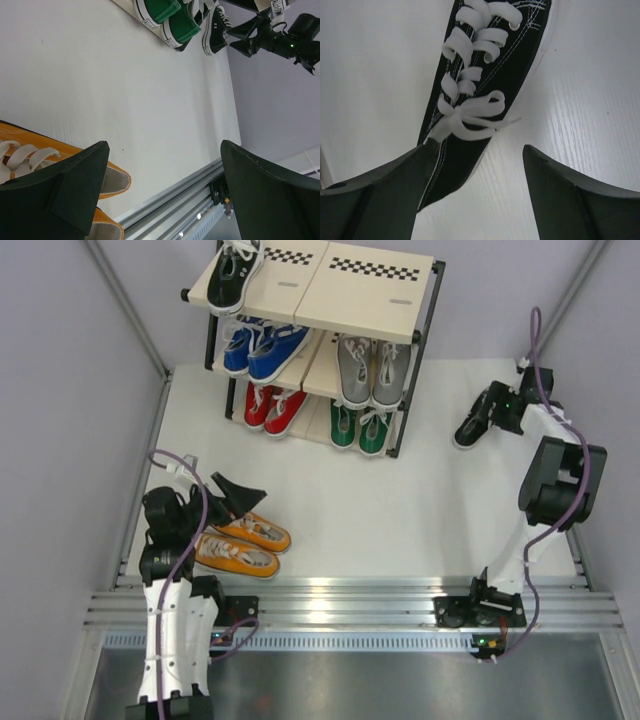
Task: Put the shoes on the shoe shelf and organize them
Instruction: Pick up the shoe at the center of the board.
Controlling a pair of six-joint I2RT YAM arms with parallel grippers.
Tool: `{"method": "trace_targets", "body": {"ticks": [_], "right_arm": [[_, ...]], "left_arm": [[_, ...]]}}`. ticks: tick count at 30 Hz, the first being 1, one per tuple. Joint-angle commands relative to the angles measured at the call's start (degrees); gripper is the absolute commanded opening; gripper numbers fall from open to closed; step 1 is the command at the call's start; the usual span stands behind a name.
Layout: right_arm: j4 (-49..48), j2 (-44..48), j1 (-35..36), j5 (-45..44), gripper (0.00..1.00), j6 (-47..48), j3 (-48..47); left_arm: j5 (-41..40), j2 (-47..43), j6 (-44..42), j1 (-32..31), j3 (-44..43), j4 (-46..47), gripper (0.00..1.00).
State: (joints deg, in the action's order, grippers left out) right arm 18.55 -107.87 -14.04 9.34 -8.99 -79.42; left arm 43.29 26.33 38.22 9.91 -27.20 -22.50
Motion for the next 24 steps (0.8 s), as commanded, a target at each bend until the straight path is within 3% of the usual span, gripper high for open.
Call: {"method": "trace_targets", "body": {"ticks": [1,5,10,12,13,14,16,19,24], "right_arm": [[-2.3,-5.2,1.6,-2.9,0.76,-3.5,-5.9],[-4.1,-8.5,2.8,-4.0,0.75,-5.0,-7.9],[-1.9,-12.6,4.1,-8.6,0.63,-5.8,-10.1],[-2.0,-13.2,4.1,-8.2,0.48,-5.1,-10.2],[-2.0,-13.0,3.9,-7.3,0.38,-4.9,-10.2],[-2.1,-12.4,3.8,-5.7,0.2,-4.4,-9.5],[-3.6,-8.8,3.2,-4.2,0.02,-3.6,-6.4],[-6.2,-1.1,2.8,-1.4,0.0,-3.7,-0.2],[-5.2,15.0,0.8,10.9,0.0,-5.2,9.9]], "left_arm": [[3.7,0.8,0.8,-0.2,0.7,3.5,0.98],[5.8,1.3,2.0,-0.2,0.9,3.5,0.98],[6.8,2.5,2.8,-2.0,1.4,3.6,0.98],[5.3,2.4,3.9,-3.8,1.9,3.6,0.98],[2.5,2.2,4.4,-6.4,2.0,3.7,0.98],[0.9,1.9,5.4,-8.2,2.0,3.7,0.98],[-4.7,0.8,7.7,-15.0,2.1,4.5,0.98],[-9.8,0.3,11.2,-24.0,3.4,7.8,0.98],[-20.7,1.6,16.0,-39.1,5.8,16.3,0.96]]}}
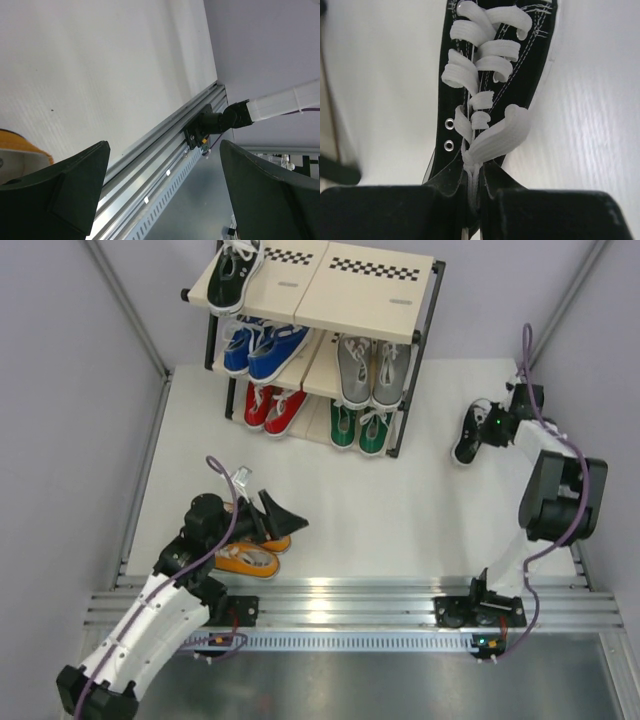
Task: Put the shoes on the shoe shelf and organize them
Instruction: Pick up the shoe at the center of the board.
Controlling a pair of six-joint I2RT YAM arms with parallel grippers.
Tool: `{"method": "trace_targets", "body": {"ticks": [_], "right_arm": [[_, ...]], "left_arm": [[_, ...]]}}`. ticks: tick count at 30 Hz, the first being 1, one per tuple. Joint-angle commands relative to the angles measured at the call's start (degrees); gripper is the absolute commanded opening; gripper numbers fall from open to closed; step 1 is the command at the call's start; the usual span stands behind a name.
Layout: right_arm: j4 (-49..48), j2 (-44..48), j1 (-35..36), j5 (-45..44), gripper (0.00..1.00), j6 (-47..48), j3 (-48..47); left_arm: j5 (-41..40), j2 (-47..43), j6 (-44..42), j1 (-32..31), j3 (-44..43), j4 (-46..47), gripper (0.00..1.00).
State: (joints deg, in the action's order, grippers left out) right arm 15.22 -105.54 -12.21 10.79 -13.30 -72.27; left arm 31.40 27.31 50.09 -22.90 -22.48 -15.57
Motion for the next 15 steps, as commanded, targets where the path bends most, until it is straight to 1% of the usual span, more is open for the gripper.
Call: {"method": "trace_targets", "body": {"ticks": [1,2,3,4,5,6,7,8,9,10,11,12,13,14,15], "right_arm": [[-0.4,15.0,-1.2,11.3,0.0,-0.1,5.7],[0.4,17.4,-1.2,14.6,0.0,0.3,7.3],[1.3,22.0,-1.2,16.3,0.0,0.6,8.9],[2.7,24.2,-1.2,17.8,0.0,1.8,12.0],[3.7,26.5,-1.2,21.3,0.0,2.3,13.5],[4.7,30.4,-1.2,23.0,0.0,2.8,14.8],[5.7,32.3,-1.2,24.6,0.0,4.1,16.9],[7.8,34.2,-1.2,28.0,0.0,4.9,17.8],[8.8,37.6,-1.2,29.0,0.0,5.4,18.6],[9.8,39.4,-1.2,31.5,0.0,7.1,20.1],[11.3,40.9,-1.2,32.5,0.0,7.8,20.8],[12.2,43.7,-1.2,33.8,0.0,9.9,21.5],[12.9,45.0,-1.2,36.7,0.0,11.1,22.9],[13.4,46.0,-1.2,37.9,0.0,11.5,23.6],[14.1,47.8,-1.2,38.5,0.0,11.9,24.3]], "left_arm": [[-10.6,1.2,4.9,-8.5,1.4,12.7,0.96],[-14.4,2.7,5.2,-10.8,1.6,14.3,0.96],[-16.0,3.9,5.4,-15.5,1.5,16.6,0.96],[-17.6,5.1,5.7,-17.8,1.5,19.2,0.96],[-19.7,8.3,5.8,-20.1,1.3,23.1,0.96],[-23.0,10.4,5.6,-24.8,1.2,25.9,0.96],[-24.9,12.5,5.0,-27.1,1.1,28.7,0.97],[-26.6,17.4,5.0,-29.5,0.8,34.3,0.96],[-29.7,20.1,4.8,-33.7,0.4,37.1,0.97],[-30.8,23.1,4.1,-35.4,-0.4,39.5,0.97],[-30.8,29.0,4.1,-37.1,-2.4,43.3,0.98],[-33.2,32.0,3.5,-39.6,-3.9,45.0,0.98],[-33.4,35.0,3.4,-40.5,-5.1,46.8,0.98],[-33.8,40.0,3.4,-41.3,-7.9,47.7,0.98],[-33.8,42.3,3.1,-42.6,-9.1,50.4,0.98]]}}
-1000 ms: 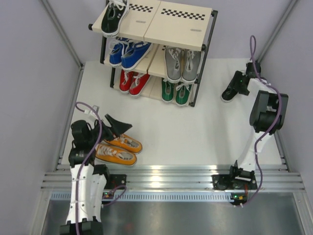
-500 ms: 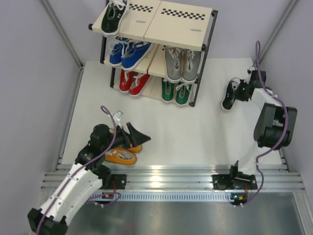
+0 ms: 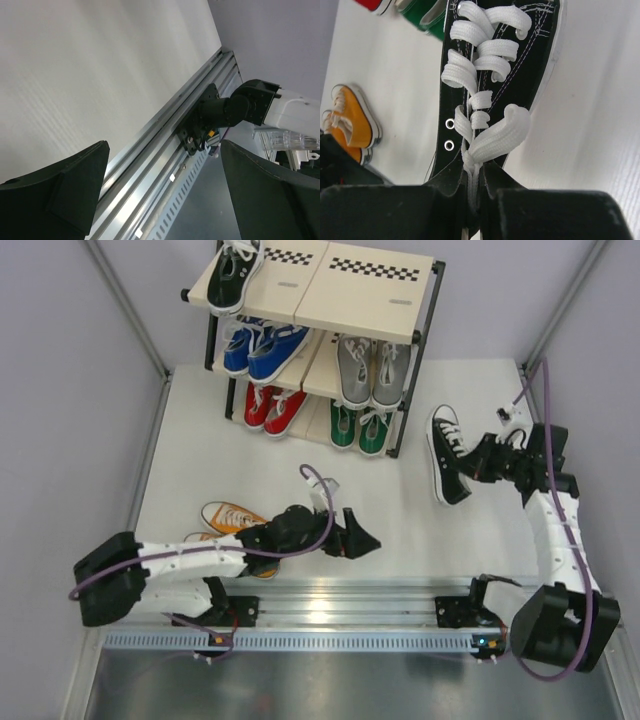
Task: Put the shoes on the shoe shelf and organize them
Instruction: Pick up the shoe at the center of the board.
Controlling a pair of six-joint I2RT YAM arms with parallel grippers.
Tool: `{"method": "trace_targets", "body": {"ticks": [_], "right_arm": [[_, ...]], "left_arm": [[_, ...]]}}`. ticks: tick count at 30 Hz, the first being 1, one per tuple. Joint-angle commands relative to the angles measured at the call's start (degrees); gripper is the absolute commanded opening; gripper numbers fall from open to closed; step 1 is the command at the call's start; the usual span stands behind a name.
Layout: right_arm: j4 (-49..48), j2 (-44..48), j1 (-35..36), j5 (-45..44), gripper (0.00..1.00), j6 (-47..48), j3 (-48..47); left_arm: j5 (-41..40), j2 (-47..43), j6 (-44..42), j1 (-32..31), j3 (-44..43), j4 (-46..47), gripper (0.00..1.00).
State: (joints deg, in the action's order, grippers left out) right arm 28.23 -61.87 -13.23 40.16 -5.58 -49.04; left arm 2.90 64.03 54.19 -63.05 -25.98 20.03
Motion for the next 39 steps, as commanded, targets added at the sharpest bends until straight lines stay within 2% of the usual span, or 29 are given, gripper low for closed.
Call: {"method": "trace_targets", "body": {"ticks": [1,5,10,19,22,23,26,27,29,30,31,34,35,36,38,39], "right_arm": [[1.3,4.7,-0.1,10.9,0.0,4.8,2.2],[1.4,6.8,0.4,15.1,0.0,5.1,3.8],[-2.0,9.2,2.2,18.5,0.0,3.0,6.3],[-9.2,17.2,7.0,20.5,0.0,-1.4,10.7],[-9.7,18.3,7.4,20.7,0.0,-1.4,11.0],[-9.9,18.4,7.5,20.7,0.0,-1.4,11.1],[-9.9,18.5,7.6,20.9,0.0,-0.9,11.3],[-9.7,18.7,7.7,21.0,0.0,-0.7,11.3],[-9.7,19.1,8.0,21.1,0.0,-0.4,11.3],[-9.4,19.3,8.1,21.0,0.0,0.5,11.3],[-8.8,19.6,8.2,21.4,0.0,1.2,11.3],[-5.8,20.3,8.4,22.7,0.0,6.4,10.5],[-4.8,20.5,8.4,23.2,0.02,10.5,10.3],[-3.1,20.5,8.4,23.8,0.15,12.9,8.9],[2.9,19.9,8.4,25.6,0.32,21.2,5.9],[6.7,19.2,8.4,27.7,0.55,25.5,4.4]], "left_arm": [[-5.7,9.4,-1.7,-3.0,-6.6,16.2,0.98],[-6.5,16.7,-5.1,-5.6,-13.2,20.6,0.99],[-7.4,22.6,-7.5,-6.3,-16.6,26.0,0.99],[-11.6,32.2,-7.2,-6.4,-23.9,25.9,0.97],[-12.1,32.9,-6.6,-6.4,-24.5,26.0,0.84],[-12.1,33.0,-6.7,-6.4,-24.6,25.9,0.69],[-11.6,32.7,-7.6,-6.4,-24.5,26.0,0.45],[-11.5,32.6,-8.0,-6.4,-24.3,26.0,0.3],[-11.6,31.9,-8.8,-6.4,-23.9,26.5,0.17],[-11.6,31.7,-10.1,-6.3,-23.0,26.8,0.06],[-11.4,30.8,-10.6,-6.3,-22.5,27.9,0.0],[-10.3,28.5,-12.9,-6.3,-19.2,30.1,0.0],[-9.2,27.9,-13.2,-6.2,-17.9,31.4,0.0],[-7.3,27.2,-13.5,-6.1,-16.7,32.3,0.0],[-1.2,24.9,-12.5,-4.9,-13.4,33.1,0.0],[0.3,23.2,-12.5,-4.4,-12.2,33.1,0.0]]}}
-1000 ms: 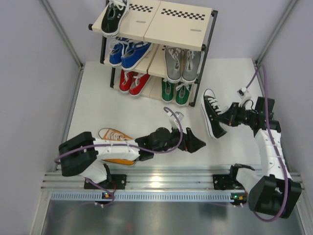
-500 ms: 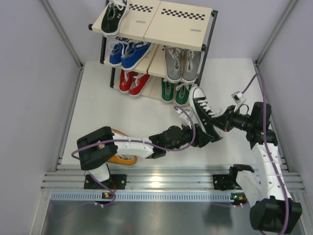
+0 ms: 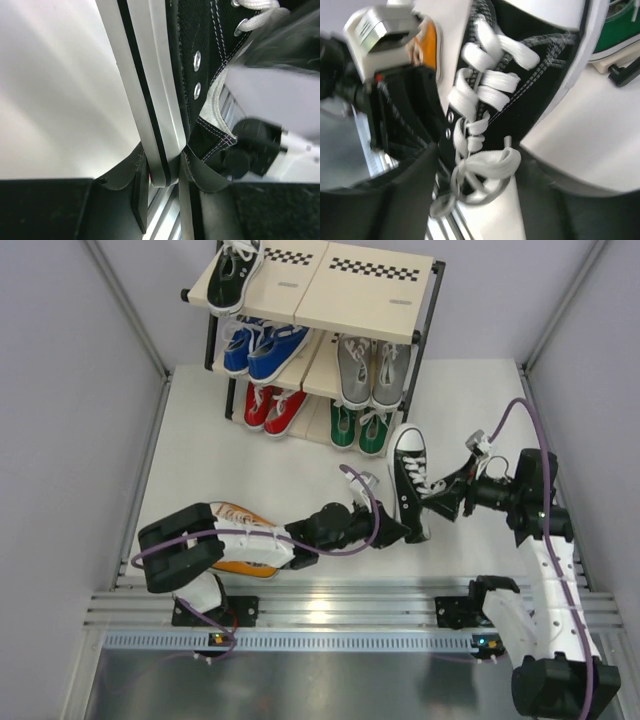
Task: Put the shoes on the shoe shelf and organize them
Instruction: Pick up the shoe at the center of the board.
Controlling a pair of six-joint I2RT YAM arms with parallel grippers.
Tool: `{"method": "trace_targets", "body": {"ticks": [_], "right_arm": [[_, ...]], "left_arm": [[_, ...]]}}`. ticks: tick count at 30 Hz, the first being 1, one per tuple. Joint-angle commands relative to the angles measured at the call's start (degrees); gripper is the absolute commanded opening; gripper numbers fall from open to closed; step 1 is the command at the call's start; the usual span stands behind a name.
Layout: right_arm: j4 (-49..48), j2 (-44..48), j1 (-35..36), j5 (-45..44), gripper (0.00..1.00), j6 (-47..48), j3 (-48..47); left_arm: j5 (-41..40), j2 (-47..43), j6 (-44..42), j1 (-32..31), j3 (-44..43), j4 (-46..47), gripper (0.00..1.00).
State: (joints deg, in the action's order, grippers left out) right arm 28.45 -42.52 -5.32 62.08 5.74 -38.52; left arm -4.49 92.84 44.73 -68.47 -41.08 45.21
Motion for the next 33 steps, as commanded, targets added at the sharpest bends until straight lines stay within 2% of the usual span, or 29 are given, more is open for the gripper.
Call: {"method": "trace_targets", "body": {"ticks": [1,2,3,8,9,16,22,25,26,29,30,32,33], "right_arm": [[13.8,-0.8,0.4,6.5,0.65,18.7,-7.7],[17.6,-2.3,0.4,7.3,0.72,25.8,-9.1],[20.2,-3.2,0.4,8.1,0.81,28.5,-11.5],[33.0,-9.0,0.6,14.6,0.93,46.0,-14.1],[34.3,-10.0,0.8,15.5,0.95,46.4,-14.1],[34.4,-17.7,8.0,17.4,0.98,45.3,-15.9],[36.2,-21.2,9.5,20.7,0.97,45.4,-19.2],[41.8,-23.1,11.5,21.4,0.93,50.8,-20.6],[42.0,-23.4,12.1,21.3,0.91,51.2,-20.6],[41.3,-23.7,13.5,21.4,0.7,50.7,-20.0],[40.5,-23.7,13.6,21.3,0.55,50.3,-19.8],[40.4,-23.4,13.9,21.5,0.37,50.0,-19.6],[39.9,-23.2,14.0,21.3,0.02,50.0,-19.5]], "left_arm": [[8.7,-6.7,-3.2,1.6,5.3,7.9,0.0],[10.1,-7.8,-4.0,1.7,6.8,7.8,0.0],[11.8,-10.5,-4.4,1.8,7.9,6.9,0.0],[16.5,-18.9,-9.5,1.9,14.5,1.8,0.0],[17.9,-20.1,-11.4,1.9,14.9,-0.8,0.0],[24.7,-26.6,-13.5,1.9,17.4,-2.8,0.0],[29.8,-24.4,-12.7,1.9,15.5,-2.8,0.0],[31.1,-23.4,-13.4,1.9,14.0,-3.1,0.0],[31.1,-23.2,-13.9,1.9,13.7,-3.5,0.0],[31.1,-22.8,-14.6,1.9,12.5,-4.3,0.0],[30.9,-22.7,-14.6,1.9,12.3,-4.4,0.0],[29.7,-23.0,-14.7,2.0,12.3,-4.4,0.0],[29.2,-23.5,-14.7,2.0,12.5,-4.3,0.0]]}}
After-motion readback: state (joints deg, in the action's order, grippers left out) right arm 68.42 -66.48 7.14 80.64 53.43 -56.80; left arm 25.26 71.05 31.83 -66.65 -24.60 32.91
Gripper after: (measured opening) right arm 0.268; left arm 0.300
